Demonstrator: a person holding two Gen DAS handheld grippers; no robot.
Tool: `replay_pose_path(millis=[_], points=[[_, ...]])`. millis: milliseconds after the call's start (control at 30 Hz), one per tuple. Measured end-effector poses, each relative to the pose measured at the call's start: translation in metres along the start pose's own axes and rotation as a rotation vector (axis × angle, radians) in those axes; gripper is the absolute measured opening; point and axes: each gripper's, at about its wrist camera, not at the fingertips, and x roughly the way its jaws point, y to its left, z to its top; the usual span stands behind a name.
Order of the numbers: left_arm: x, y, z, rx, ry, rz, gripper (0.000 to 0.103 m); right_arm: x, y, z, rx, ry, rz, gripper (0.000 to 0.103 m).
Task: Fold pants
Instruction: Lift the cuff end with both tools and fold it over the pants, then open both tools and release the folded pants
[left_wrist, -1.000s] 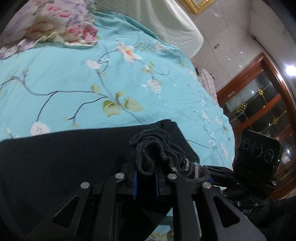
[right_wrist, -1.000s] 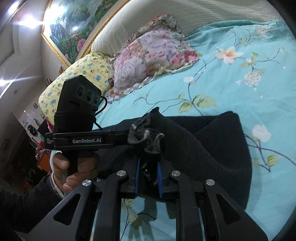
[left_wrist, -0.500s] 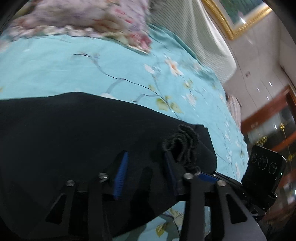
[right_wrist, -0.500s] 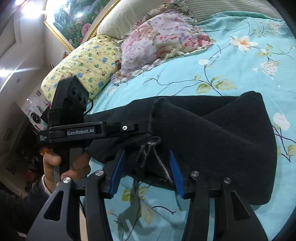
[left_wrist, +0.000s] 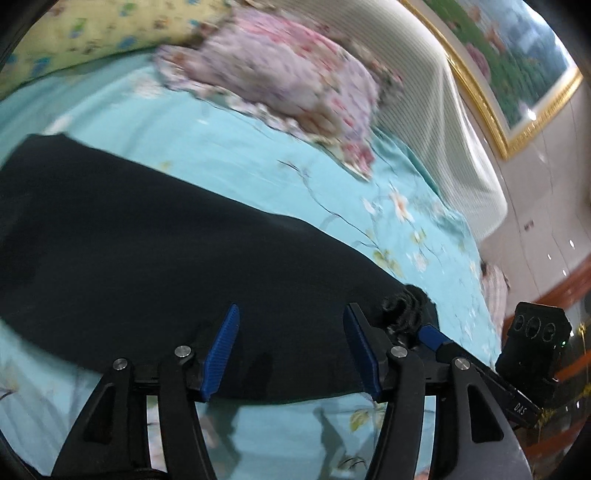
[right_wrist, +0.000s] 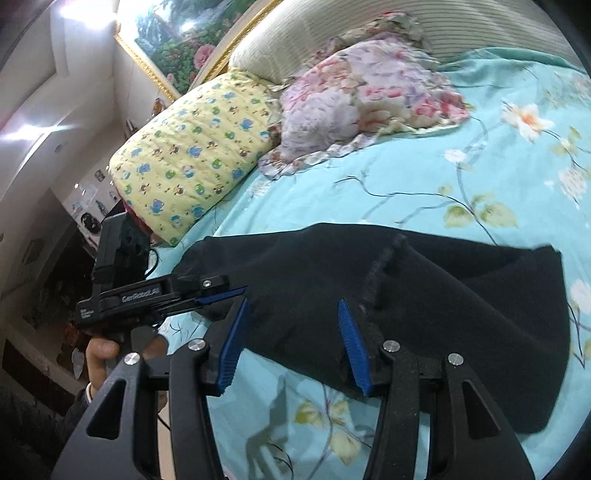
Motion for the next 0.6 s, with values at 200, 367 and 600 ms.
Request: replay_pose_path(millis=[200,367,600], points=[[-0.035,0.035,0.001,-0.076,-0.068,0.055,0.06,0.023,0.015,0.011,-0.045,0.04,0.017,0.052],[-0.056,0.051,-0.007,-0.12,-0.094,0.083,0.064,0.042,0.029,0.022,-0.085,0.071,0.033,0.052],[-0.082,0.081,-0.015,-0.193,-0.138,0.133,0.068,0.076,0.059,0.042,-0.176,0.131,0.063,0.054]])
